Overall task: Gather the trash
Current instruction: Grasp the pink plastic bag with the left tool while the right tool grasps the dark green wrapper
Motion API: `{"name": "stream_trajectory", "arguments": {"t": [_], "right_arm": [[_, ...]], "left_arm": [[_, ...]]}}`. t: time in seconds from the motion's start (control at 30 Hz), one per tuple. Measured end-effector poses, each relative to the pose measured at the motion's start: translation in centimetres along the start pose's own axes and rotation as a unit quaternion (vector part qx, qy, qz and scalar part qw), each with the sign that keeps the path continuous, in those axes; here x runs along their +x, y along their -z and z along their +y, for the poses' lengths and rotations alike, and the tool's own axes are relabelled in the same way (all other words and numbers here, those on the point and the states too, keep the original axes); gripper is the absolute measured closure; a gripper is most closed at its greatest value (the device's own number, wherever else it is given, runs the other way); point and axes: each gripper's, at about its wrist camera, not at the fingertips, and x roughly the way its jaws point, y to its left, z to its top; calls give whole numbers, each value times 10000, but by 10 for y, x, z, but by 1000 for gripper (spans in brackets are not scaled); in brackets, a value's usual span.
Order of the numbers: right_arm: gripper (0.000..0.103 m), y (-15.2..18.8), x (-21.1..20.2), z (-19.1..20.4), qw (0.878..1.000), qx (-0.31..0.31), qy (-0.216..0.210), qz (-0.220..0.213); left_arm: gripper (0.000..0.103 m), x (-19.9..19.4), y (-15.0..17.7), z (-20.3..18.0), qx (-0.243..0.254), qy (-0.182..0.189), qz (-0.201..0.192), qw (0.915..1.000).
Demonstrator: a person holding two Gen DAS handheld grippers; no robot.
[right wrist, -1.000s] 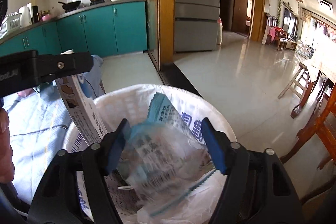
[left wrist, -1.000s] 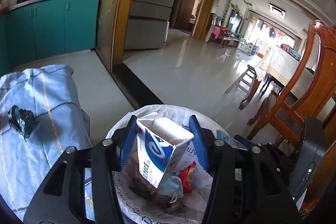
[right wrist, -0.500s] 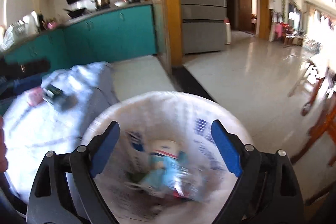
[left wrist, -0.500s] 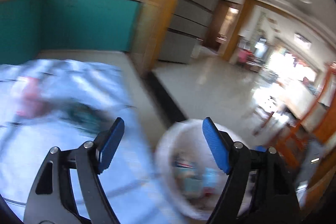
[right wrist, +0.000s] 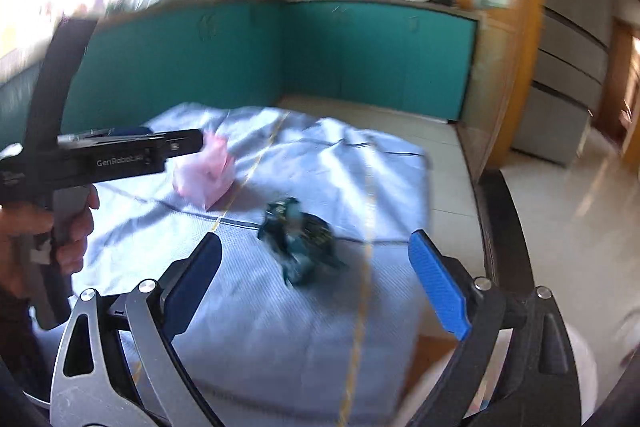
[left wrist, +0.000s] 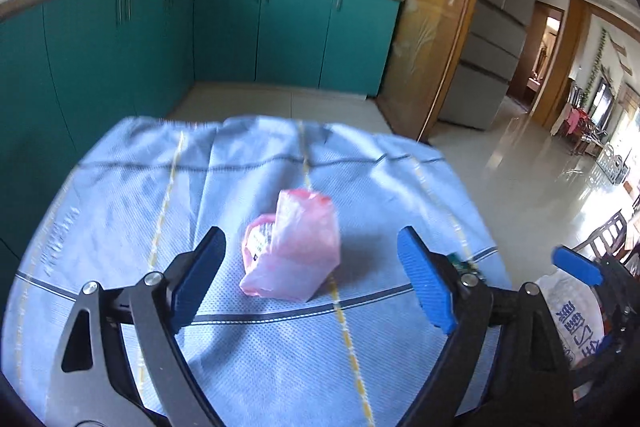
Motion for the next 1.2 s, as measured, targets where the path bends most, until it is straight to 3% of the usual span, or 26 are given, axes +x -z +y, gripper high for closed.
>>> {"name": "stream_trajectory", "arguments": {"t": [0.23,0.3,0.33,0.4,0.57,0.9,1.03,1.2], "right_arm": [[11,-10,68,26,9962,-424,210,729],[13,-11,72,29,9960,-454,179,743],[24,-11,74,30,9958,-473,159,774],[40,-9,78,33,9952,-533,189,803],[50,-6,71,34,9953,-556,268,740],[50,10,7,51,9970,-509,469,333],[50,19,-17,64,9964,-719,431,152],[50,37,-31,64,9974,-577,375,230]], "left_arm": [[15,39,7,5,-242,125,349,9990],[23,46,7,5,-182,147,456,9987],[36,45,9,6,-141,135,502,9985],[40,46,11,6,-73,130,551,9984],[49,35,15,9,-20,98,454,9989],[50,-39,39,14,177,-27,-240,9996],[50,-64,58,19,155,29,-246,9996],[50,-80,78,29,133,78,73,9999]]}}
